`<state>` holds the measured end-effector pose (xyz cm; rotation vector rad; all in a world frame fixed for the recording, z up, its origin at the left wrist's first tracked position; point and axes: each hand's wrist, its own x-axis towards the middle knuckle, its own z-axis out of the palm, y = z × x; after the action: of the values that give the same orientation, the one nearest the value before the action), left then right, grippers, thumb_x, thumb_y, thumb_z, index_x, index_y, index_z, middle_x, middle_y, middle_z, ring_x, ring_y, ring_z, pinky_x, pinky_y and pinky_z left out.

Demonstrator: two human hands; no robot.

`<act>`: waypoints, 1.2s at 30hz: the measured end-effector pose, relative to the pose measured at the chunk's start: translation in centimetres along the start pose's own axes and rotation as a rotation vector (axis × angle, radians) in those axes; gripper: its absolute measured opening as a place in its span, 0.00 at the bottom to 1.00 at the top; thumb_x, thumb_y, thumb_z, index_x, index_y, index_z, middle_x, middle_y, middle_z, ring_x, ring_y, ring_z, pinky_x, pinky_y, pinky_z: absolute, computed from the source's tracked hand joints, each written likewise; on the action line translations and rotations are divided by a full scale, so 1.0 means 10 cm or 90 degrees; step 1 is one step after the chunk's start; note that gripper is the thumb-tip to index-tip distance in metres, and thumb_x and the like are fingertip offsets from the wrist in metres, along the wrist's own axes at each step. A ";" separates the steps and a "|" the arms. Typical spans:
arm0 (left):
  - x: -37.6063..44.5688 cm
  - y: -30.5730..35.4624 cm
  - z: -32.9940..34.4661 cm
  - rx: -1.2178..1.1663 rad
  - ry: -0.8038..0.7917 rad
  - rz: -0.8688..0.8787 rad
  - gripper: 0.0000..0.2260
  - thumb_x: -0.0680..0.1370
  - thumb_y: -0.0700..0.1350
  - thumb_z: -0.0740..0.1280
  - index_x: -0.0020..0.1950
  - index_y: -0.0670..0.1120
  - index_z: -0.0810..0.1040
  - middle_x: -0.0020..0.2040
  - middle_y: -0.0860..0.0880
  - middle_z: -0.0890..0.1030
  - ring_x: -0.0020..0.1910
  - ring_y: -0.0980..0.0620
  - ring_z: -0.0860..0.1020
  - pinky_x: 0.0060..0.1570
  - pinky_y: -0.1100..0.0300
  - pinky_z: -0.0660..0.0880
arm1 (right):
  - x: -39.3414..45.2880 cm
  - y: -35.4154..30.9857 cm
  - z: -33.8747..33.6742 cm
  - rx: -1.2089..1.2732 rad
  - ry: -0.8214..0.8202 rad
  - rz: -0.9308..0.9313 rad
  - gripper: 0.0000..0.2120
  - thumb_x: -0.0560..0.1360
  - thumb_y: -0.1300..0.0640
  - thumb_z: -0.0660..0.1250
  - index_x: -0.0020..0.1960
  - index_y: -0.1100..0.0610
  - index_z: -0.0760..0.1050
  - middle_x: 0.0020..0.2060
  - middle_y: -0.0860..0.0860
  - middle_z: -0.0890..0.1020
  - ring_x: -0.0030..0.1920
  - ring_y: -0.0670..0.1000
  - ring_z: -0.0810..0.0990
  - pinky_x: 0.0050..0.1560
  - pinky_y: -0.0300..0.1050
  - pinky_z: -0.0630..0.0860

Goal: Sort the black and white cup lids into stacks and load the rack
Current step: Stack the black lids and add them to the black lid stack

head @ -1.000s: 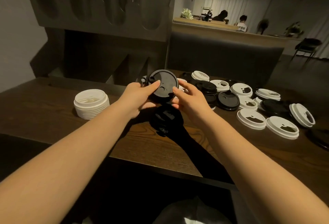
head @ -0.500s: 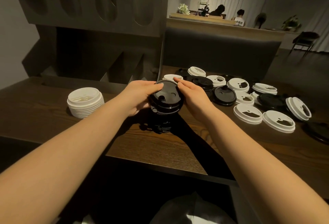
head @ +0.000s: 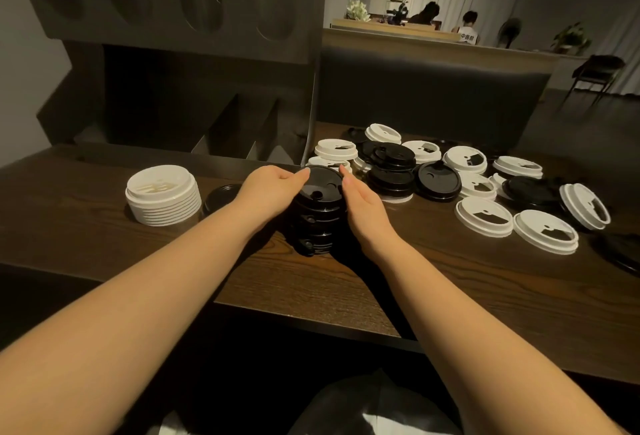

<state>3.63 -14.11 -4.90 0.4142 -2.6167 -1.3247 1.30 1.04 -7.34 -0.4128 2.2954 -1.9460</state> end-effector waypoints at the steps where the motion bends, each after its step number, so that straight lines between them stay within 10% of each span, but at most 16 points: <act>1: 0.00 0.01 0.01 0.011 -0.007 -0.021 0.23 0.80 0.57 0.60 0.41 0.39 0.80 0.38 0.41 0.79 0.38 0.49 0.78 0.35 0.61 0.66 | 0.02 0.03 0.00 -0.017 0.007 0.001 0.21 0.83 0.50 0.53 0.74 0.52 0.63 0.71 0.53 0.70 0.71 0.50 0.66 0.72 0.49 0.63; 8: 0.08 0.00 0.06 0.118 0.001 -0.081 0.25 0.81 0.57 0.56 0.62 0.37 0.77 0.58 0.40 0.80 0.55 0.43 0.77 0.48 0.56 0.68 | 0.00 0.12 0.04 -0.095 0.024 -0.004 0.17 0.81 0.43 0.50 0.51 0.36 0.78 0.61 0.47 0.78 0.71 0.56 0.64 0.72 0.58 0.60; 14: 0.09 -0.05 0.14 0.245 -0.005 -0.057 0.24 0.82 0.57 0.54 0.60 0.40 0.78 0.57 0.42 0.80 0.56 0.45 0.77 0.48 0.57 0.67 | -0.01 0.16 0.04 -0.166 0.010 -0.015 0.16 0.82 0.49 0.51 0.47 0.45 0.77 0.55 0.53 0.81 0.64 0.57 0.72 0.67 0.59 0.66; 24: 0.12 -0.11 0.20 0.313 0.010 -0.080 0.26 0.82 0.57 0.54 0.58 0.37 0.78 0.46 0.40 0.79 0.47 0.44 0.76 0.45 0.57 0.67 | 0.06 0.22 0.03 -0.150 0.010 0.005 0.22 0.77 0.39 0.54 0.59 0.50 0.79 0.53 0.52 0.82 0.63 0.55 0.74 0.64 0.58 0.70; 32: -0.17 -0.09 0.16 0.110 0.067 0.114 0.23 0.82 0.55 0.55 0.75 0.46 0.65 0.73 0.46 0.68 0.72 0.48 0.66 0.66 0.58 0.63 | 0.02 0.12 -0.04 -0.238 0.040 -0.103 0.29 0.77 0.38 0.51 0.68 0.55 0.73 0.68 0.54 0.73 0.70 0.53 0.67 0.71 0.57 0.62; 36: -0.20 -0.21 0.05 -0.036 -0.017 0.197 0.20 0.84 0.53 0.50 0.75 0.54 0.64 0.76 0.52 0.63 0.75 0.54 0.60 0.66 0.65 0.54 | -0.12 -0.03 -0.28 -0.318 -0.071 -0.206 0.20 0.84 0.54 0.49 0.74 0.55 0.64 0.74 0.49 0.64 0.76 0.46 0.54 0.73 0.37 0.48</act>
<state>5.68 -14.25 -6.95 -0.0174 -2.5258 -1.3009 1.77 4.02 -6.66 -0.9622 2.7582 -1.3767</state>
